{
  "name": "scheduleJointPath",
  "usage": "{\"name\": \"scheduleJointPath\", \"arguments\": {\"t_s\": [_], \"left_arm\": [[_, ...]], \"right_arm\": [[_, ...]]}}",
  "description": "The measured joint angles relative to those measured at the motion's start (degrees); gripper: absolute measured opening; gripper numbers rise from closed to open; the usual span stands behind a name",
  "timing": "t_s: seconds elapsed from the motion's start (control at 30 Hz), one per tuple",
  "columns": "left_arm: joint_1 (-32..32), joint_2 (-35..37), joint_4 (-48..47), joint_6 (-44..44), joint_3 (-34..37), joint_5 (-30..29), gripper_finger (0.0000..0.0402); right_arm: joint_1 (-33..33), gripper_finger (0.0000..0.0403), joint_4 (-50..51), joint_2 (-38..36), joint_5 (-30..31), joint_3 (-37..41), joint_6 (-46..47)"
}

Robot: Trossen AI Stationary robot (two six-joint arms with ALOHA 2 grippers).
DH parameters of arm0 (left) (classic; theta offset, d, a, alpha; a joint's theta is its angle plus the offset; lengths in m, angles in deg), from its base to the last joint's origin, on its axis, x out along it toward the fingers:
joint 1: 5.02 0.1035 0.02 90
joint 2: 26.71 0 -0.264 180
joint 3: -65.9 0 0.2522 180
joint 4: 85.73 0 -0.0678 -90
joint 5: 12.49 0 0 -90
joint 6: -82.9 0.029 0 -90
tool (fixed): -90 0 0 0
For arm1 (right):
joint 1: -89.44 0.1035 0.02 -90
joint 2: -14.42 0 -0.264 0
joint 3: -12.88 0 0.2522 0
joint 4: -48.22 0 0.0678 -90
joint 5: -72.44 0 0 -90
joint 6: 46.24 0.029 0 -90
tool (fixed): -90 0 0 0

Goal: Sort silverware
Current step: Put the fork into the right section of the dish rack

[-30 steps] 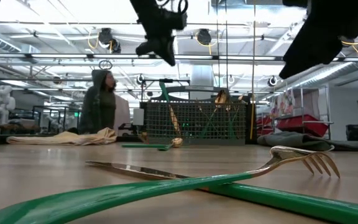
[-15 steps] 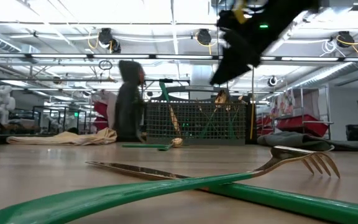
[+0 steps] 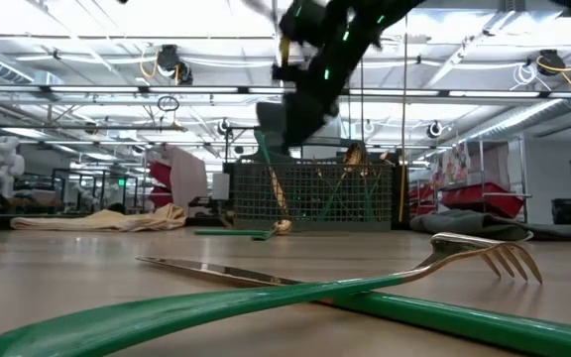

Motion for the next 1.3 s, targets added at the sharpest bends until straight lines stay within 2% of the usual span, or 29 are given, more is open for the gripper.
{"name": "scheduleJointPath", "arguments": {"t_s": [0.1, 0.17, 0.23, 0.33, 0.4, 0.47, 0.6, 0.83, 0.9, 1.0, 1.07, 1.13, 1.3], "left_arm": [[-1.2, 0.3, -0.3, -1.4, 3.2, -1.4, 0.0020], [-1.6, 0.3, 0.0, -2.3, 5.2, -1.8, 0.0020], [-2.1, 0.1, 0.1, -3.3, 7.1, -2.6, 0.0021], [-2.5, 0.1, 1.4, -4.3, 10.0, -3.4, 0.0021], [-2.8, 0.0, 2.8, -5.4, 11.8, -3.9, 0.0021], [-3.1, 0.0, 5.0, -6.5, 13.5, -4.4, 0.0021], [-4.1, 0.0, 9.0, -9.3, 16.5, -5.0, 0.0021], [-6.1, -0.2, 12.6, -10.7, 19.7, -7.1, 0.0022], [-6.3, -0.2, 12.7, -9.1, 20.8, -11.6, 0.0022], [-4.8, -0.3, 13.8, -6.3, 22.4, -25.8, 0.0022], [-1.3, -0.2, 15.3, -2.3, 23.3, -31.6, 0.0021], [4.1, -0.2, 17.2, -0.8, 24.5, -31.2, 0.0017], [18.3, -1.9, 30.2, 8.0, 27.6, -19.3, 0.0005]], "right_arm": [[-1.0, 0.0225, 4.5, 5.3, -0.4, -2.4, -2.2], [-1.3, 0.0191, 8.5, 7.6, 0.6, -4.4, -2.6], [-1.4, 0.0144, 11.0, 8.9, 0.9, -6.9, -3.7], [-1.8, 0.0050, 14.9, 9.9, 2.1, -10.3, -6.5], [-2.3, 0.0014, 15.8, 10.0, 4.4, -12.2, -8.5], [-3.6, 0.0009, 15.9, 10.0, 5.2, -13.7, -9.9], [-5.6, 0.0001, 15.5, 10.2, 0.9, -14.3, -9.4], [-5.2, 0.0000, 15.7, 13.8, -0.3, -14.4, -9.4], [-4.8, 0.0000, 17.7, 14.2, 1.6, -14.3, -9.5], [-3.7, 0.0000, 20.0, 13.5, 5.3, -14.3, -9.2], [-2.8, 0.0000, 22.5, 11.7, 5.6, -14.3, -7.5], [-1.4, 0.0000, 25.5, 9.0, 5.7, -14.3, -5.2], [4.7, 0.0000, 31.3, 0.1, 5.6, -14.3, 0.3]]}}
